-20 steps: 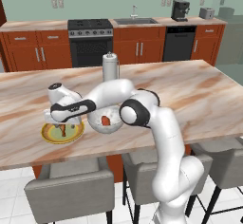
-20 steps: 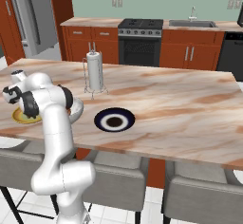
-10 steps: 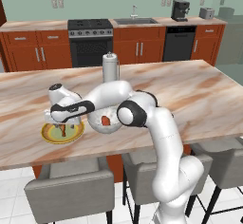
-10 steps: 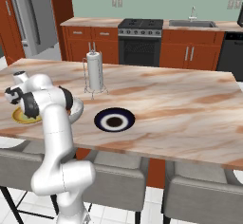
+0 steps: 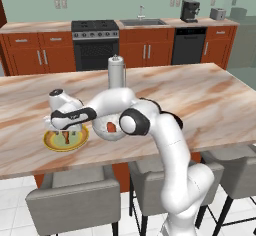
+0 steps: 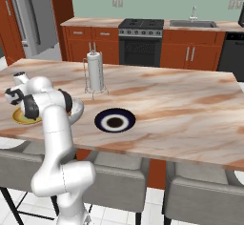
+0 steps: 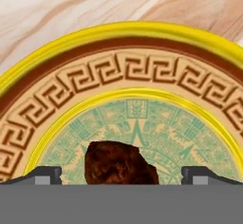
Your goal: Pick the chicken drumstick and sweet potato from their plates and place them in the bowl. Then put the bowl in the fridge.
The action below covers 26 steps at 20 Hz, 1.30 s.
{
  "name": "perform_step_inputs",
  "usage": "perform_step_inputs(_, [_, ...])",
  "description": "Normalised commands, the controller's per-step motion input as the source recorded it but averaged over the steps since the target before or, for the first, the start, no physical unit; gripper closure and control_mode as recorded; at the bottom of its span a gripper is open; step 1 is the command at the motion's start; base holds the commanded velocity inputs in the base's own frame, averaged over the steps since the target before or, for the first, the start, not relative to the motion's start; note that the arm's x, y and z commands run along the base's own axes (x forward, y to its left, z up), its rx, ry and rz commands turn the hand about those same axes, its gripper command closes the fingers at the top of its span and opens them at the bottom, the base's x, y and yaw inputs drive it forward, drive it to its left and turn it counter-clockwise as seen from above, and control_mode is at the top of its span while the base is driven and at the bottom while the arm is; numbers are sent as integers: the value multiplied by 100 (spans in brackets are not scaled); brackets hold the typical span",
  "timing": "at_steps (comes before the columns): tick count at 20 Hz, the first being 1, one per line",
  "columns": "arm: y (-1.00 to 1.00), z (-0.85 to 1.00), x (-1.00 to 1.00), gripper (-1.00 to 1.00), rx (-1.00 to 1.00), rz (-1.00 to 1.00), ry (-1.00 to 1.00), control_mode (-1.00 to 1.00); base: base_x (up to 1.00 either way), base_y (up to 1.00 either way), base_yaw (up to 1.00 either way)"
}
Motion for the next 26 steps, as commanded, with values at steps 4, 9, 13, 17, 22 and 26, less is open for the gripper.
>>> perform_step_inputs(4, [1,-16,0,100,0,0,7,-100,0,0,0])
perform_step_inputs(9, [-1,-15,-2,100,0,0,10,-100,0,0,0])
perform_step_inputs(13, [-6,-10,0,100,-2,0,3,-100,0,0,0])
perform_step_inputs(17, [-14,20,-8,100,2,4,0,-100,0,0,0])
perform_step_inputs(22, [-18,54,-13,100,1,10,0,-100,0,0,0])
perform_step_inputs(26, [-20,59,-15,100,0,13,0,-100,0,0,0])
